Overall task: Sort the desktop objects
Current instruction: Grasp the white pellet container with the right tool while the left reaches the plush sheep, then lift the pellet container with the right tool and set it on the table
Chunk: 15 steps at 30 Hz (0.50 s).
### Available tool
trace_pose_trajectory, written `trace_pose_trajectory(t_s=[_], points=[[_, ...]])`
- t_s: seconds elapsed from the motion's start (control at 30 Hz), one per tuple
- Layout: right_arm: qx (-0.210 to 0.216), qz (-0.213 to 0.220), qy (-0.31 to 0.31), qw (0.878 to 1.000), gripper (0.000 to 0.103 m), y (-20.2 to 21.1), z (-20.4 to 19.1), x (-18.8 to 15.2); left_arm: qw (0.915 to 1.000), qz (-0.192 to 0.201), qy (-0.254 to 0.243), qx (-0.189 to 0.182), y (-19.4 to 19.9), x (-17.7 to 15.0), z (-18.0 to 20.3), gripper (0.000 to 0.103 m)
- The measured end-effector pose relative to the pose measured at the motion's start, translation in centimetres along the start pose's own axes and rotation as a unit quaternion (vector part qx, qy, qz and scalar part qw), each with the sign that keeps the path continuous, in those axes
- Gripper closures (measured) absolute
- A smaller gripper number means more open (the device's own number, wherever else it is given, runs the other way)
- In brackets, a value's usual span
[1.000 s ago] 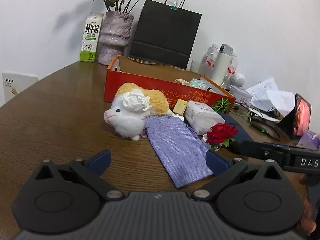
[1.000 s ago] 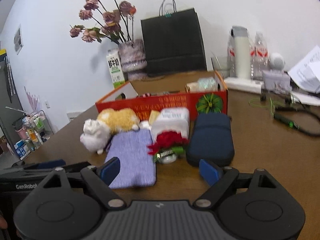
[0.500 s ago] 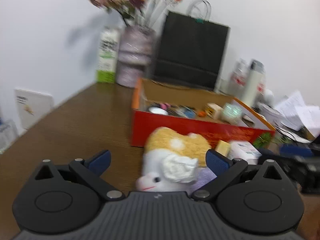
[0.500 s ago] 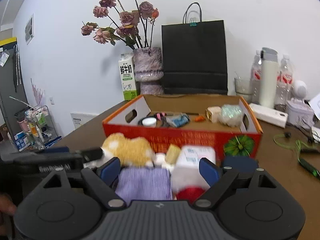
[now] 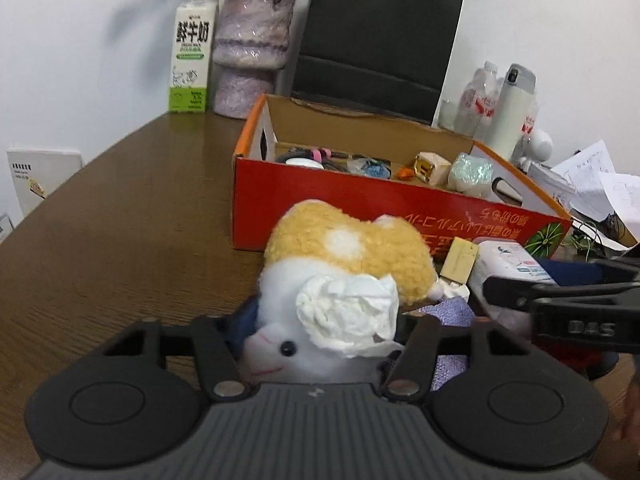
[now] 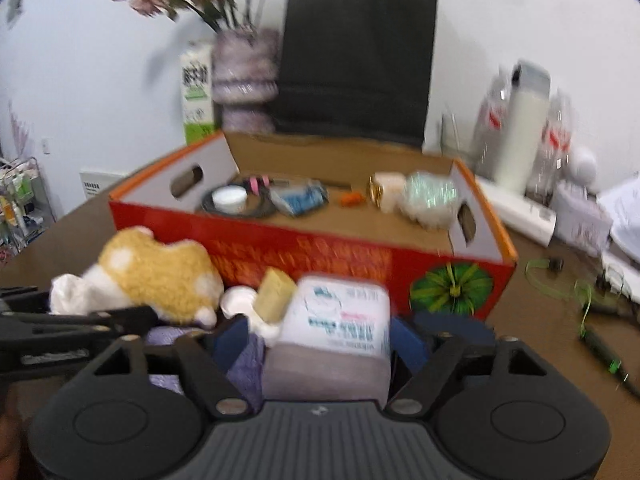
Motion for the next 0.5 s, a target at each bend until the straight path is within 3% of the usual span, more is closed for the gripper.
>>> trace_pose_trajectory(t_s=[0.07,0.17,0.33,0.4,0.5], points=[[0.005,-0.007,-0.011,1.0,0.034,-0.4,0.3,-0.3,0.9997,0.021,0.012,-0.002,1.4,0.0,-0.2,0.054],[0.018,0.002,-0.037,0.999,0.036,0.5,0.9,-0.3,0.9975,0.067,0.023,0.0,4.0,0.0,-0.3,0.054],[0.039,0.086,-0.063,0.993,0.038,5.2,1.7,0.8,0.9891,0.145,0.023,-0.014,8.9,0.2,0.3,0.054],[0.039,0.119,-0.066,0.99,0.038,7.7,2.0,1.2,0.9878,0.149,0.037,-0.025,10.3,0.4,0.4,0.054],[0.045,0.133,-0.058,0.988,0.037,11.7,2.2,0.6,0.992,0.116,0.023,-0.043,11.7,0.1,1.5,0.053]])
Point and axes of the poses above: each gripper's, at about its wrist camera, not at the fingertips, and y roughly against the way its jaws point, z to its right, x to its top, the point moved 3 cm from there along -y, roughly the way its jaws point, and after that the axes turned 3 degrees about z, right-handed, at the moved point
